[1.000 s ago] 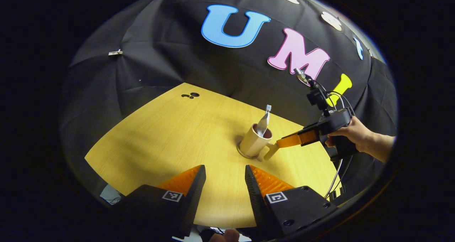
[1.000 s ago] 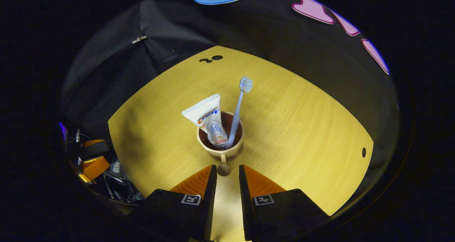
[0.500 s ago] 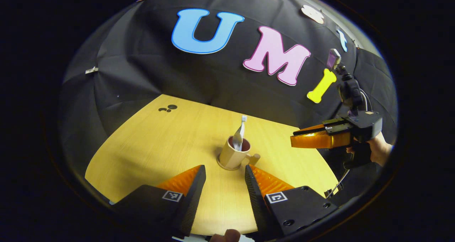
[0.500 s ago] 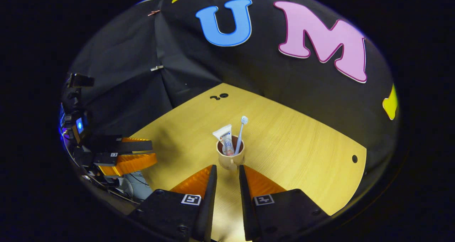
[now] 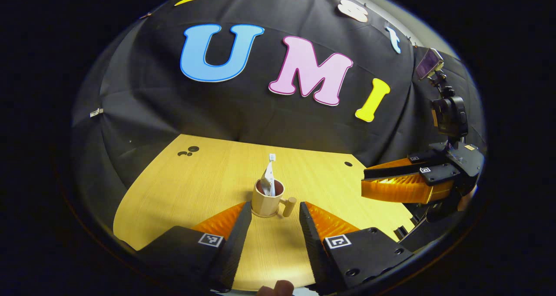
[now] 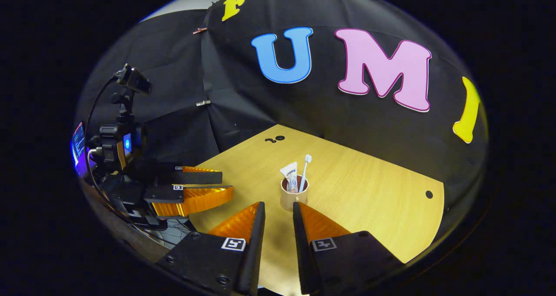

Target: Put the toothbrush and toothpaste on the desktop into the cup, then pick up the cup and place it on the coaster on the desktop.

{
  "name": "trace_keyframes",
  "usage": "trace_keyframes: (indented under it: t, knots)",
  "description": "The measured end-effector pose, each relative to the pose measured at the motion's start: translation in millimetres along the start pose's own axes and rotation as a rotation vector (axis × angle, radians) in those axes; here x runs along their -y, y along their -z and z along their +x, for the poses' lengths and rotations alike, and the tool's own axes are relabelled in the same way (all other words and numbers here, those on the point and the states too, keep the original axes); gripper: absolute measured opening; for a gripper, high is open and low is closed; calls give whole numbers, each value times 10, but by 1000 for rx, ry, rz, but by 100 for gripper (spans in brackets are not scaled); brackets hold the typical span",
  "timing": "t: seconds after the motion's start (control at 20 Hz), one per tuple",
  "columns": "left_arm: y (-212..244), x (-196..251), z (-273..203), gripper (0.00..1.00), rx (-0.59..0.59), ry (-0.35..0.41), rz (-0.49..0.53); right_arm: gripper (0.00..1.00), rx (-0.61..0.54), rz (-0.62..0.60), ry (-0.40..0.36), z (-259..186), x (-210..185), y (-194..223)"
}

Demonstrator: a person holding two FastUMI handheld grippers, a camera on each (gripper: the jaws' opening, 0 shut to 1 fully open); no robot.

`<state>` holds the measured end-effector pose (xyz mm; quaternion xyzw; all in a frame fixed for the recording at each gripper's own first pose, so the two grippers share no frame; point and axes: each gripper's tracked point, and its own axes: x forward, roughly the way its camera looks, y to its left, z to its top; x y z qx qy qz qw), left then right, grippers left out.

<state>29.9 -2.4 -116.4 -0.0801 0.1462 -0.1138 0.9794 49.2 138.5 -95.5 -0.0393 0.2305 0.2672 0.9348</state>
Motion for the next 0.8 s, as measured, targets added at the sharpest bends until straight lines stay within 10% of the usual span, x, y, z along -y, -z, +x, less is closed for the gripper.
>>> trace_keyframes:
  t: [0.8]
  knots:
    - [82,187,-152,70,-26,17,46,53,67,59,35,-253,-2,24]
